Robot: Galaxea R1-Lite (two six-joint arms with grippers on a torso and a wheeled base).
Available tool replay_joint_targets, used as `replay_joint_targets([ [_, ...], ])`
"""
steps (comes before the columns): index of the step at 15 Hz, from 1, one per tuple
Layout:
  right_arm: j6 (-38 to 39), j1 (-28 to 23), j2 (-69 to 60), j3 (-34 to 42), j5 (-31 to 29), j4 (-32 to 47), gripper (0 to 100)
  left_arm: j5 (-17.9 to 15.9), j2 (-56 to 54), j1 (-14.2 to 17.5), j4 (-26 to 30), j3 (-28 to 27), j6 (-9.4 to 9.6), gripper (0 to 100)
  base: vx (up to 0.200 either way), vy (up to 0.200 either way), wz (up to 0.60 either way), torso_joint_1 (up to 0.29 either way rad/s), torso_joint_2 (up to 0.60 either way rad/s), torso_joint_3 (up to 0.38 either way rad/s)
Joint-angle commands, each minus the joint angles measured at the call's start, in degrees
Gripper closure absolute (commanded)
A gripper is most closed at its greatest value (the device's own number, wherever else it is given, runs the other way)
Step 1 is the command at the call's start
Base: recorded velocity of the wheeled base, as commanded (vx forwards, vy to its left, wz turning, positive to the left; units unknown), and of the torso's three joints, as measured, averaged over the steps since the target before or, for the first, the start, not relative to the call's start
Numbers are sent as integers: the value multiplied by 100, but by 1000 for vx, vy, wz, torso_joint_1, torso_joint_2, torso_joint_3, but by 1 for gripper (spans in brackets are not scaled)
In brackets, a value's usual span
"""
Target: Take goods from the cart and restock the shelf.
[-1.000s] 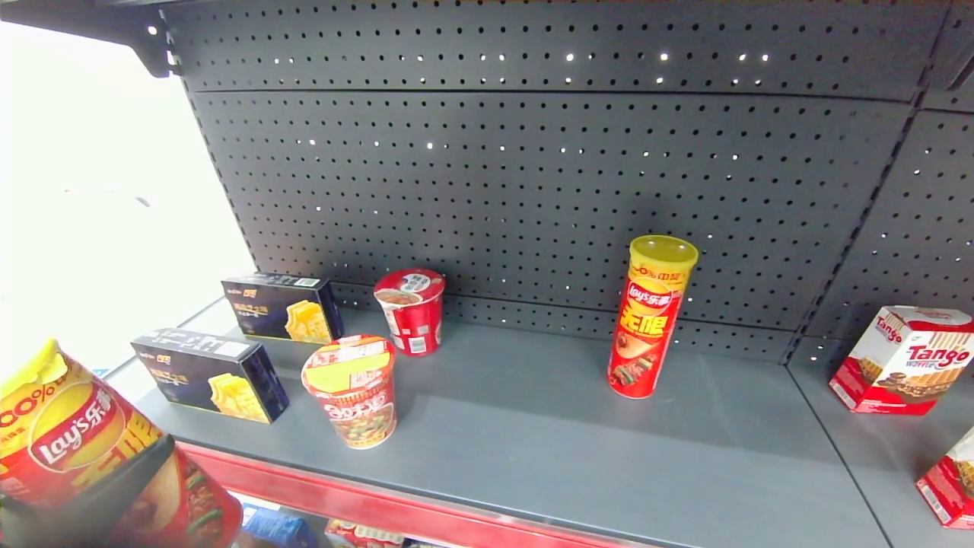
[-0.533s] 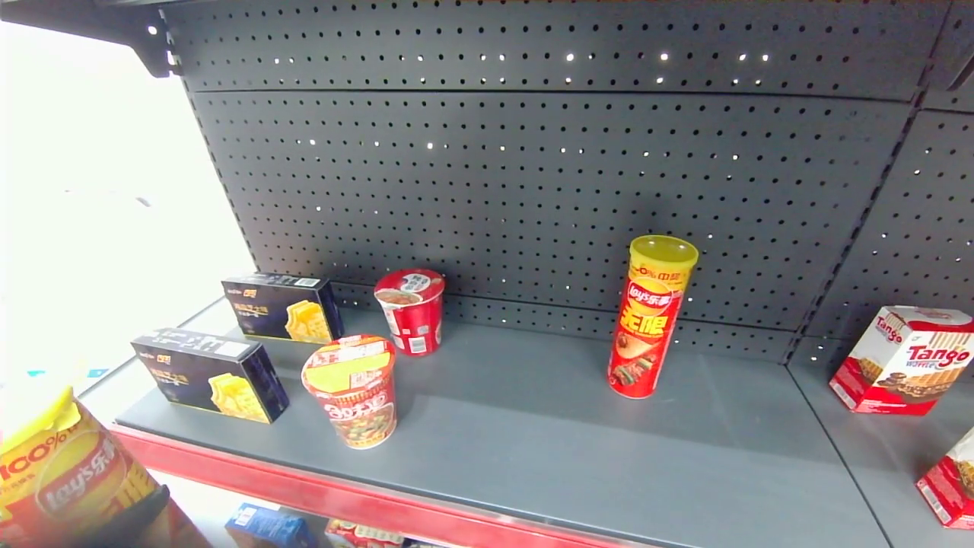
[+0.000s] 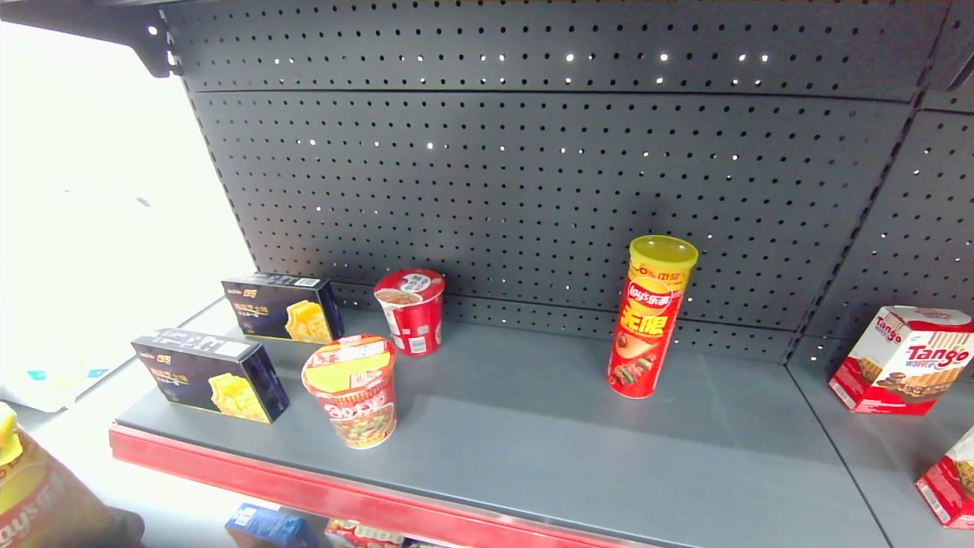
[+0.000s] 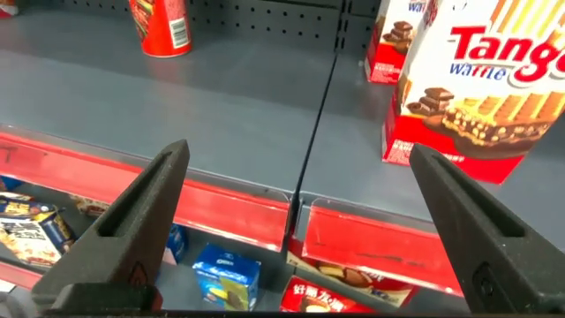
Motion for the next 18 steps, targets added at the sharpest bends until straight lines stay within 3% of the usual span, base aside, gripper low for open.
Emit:
replay_joint_targets([
  [1,14,2,7,3,8,13,0,0,-284,-6,124,-48,-4,100,0,0,0,0,0,0],
  [12,-118,-15,7,11,-176,-48,0,115,-434,56,159,-189,-4,100,0,0,0,0,0,0],
  [18,58,-15,7,20,-88,-39,0,80,-337,30,159,-13,5,100,0,0,0,0,0,0],
])
